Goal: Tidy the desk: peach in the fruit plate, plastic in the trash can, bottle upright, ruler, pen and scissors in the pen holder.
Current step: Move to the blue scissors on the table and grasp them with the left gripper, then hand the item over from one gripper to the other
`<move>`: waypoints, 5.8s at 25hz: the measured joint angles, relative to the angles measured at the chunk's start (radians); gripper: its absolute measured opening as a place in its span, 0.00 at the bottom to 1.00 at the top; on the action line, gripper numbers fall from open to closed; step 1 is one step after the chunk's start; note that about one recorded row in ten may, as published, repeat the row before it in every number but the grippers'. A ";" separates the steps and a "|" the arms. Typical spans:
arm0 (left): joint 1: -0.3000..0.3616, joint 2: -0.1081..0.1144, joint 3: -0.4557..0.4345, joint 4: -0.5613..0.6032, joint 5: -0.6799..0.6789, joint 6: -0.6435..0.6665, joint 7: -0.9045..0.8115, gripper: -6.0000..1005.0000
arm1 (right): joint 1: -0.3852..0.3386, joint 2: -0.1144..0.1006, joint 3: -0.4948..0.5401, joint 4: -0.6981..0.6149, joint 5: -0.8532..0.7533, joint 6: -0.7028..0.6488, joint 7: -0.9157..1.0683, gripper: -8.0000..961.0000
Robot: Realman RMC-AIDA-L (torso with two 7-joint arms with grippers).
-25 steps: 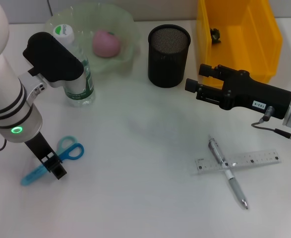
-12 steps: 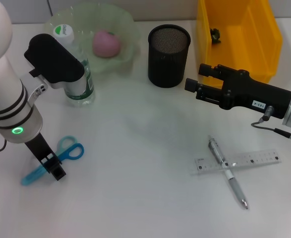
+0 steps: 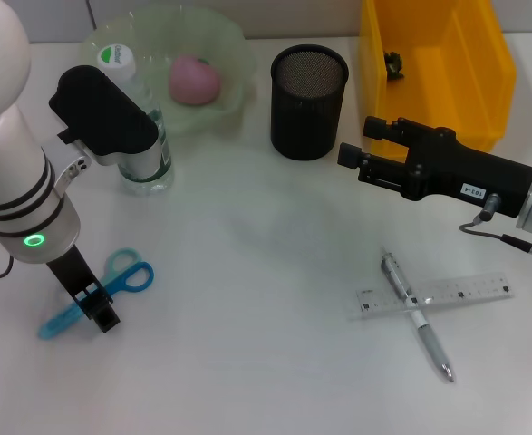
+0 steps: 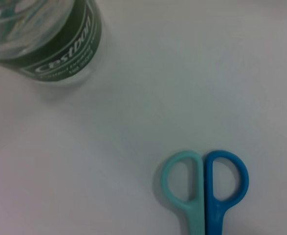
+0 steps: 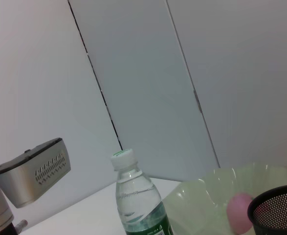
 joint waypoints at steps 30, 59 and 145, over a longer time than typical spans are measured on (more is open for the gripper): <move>-0.013 0.000 0.003 -0.008 0.011 -0.006 0.009 0.47 | 0.003 0.000 0.000 0.000 0.014 0.000 -0.005 0.75; -0.022 0.000 0.016 -0.021 0.011 -0.012 0.016 0.33 | 0.012 0.000 0.000 0.000 0.014 0.002 -0.005 0.75; 0.206 0.008 -0.115 0.282 -0.934 -0.699 0.549 0.24 | -0.088 -0.002 0.126 0.062 0.093 0.029 -0.051 0.75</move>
